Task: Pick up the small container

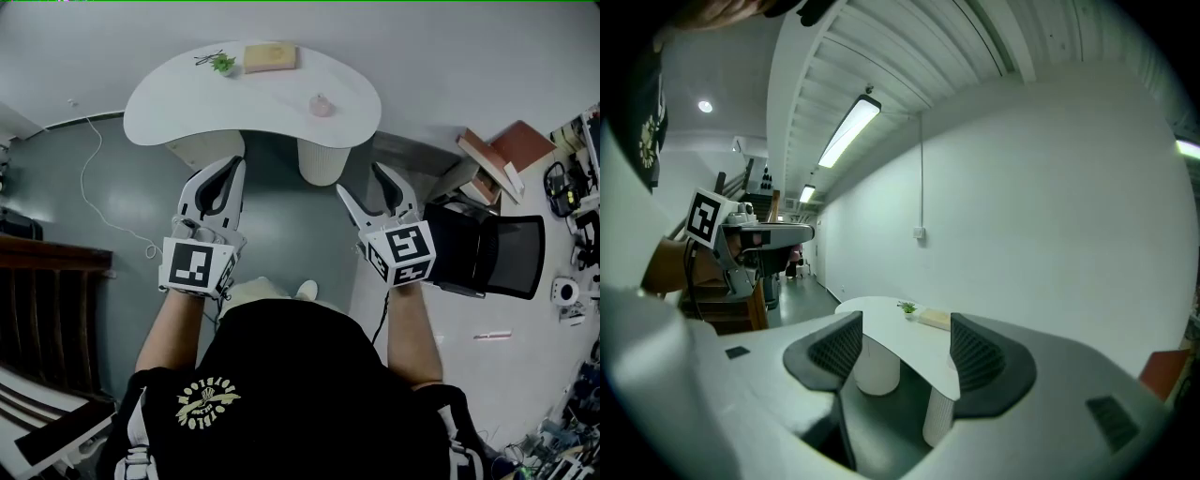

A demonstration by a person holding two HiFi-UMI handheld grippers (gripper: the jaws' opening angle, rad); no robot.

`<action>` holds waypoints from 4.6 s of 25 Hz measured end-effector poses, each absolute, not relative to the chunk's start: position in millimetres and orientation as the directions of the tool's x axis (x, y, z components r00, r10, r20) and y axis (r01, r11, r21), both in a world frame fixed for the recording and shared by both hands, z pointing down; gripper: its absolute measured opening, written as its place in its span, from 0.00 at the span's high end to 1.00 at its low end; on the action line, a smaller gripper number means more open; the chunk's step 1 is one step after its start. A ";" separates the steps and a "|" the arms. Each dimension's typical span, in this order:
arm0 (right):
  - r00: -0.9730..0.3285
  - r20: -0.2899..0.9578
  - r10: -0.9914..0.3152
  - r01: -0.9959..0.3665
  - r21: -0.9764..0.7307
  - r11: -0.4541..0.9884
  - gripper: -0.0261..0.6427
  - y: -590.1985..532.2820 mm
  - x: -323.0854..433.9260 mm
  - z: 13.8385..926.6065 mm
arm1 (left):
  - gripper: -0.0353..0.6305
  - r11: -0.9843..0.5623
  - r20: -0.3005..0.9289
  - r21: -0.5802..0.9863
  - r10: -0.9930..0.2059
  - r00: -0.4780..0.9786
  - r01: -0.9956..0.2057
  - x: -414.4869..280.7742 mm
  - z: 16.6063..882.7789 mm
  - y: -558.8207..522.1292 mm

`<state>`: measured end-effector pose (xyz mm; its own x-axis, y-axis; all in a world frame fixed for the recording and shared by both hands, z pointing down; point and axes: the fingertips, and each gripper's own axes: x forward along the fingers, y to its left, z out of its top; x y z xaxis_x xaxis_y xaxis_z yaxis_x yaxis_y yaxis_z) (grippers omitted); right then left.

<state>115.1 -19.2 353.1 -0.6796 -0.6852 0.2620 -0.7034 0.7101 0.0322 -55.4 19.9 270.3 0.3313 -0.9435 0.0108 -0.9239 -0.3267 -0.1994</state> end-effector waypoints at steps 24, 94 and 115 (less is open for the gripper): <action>-0.666 0.327 -0.670 -0.693 0.062 0.719 0.54 -107.8 78.2 368.9 | 0.94 -0.324 0.043 -0.189 -0.946 0.322 -0.927 -88.1 300.8 -95.1; -0.626 0.661 -0.414 -0.555 -0.004 0.832 0.60 -437.6 -7.5 632.9 | 0.94 -0.474 0.169 -0.090 -0.874 0.456 -0.876 -90.0 404.9 -473.0; -0.636 0.665 -0.391 -0.523 0.001 0.852 0.72 -450.2 -16.3 698.9 | 0.93 -0.433 0.271 -0.107 -0.879 0.392 -0.895 -94.6 449.2 -479.0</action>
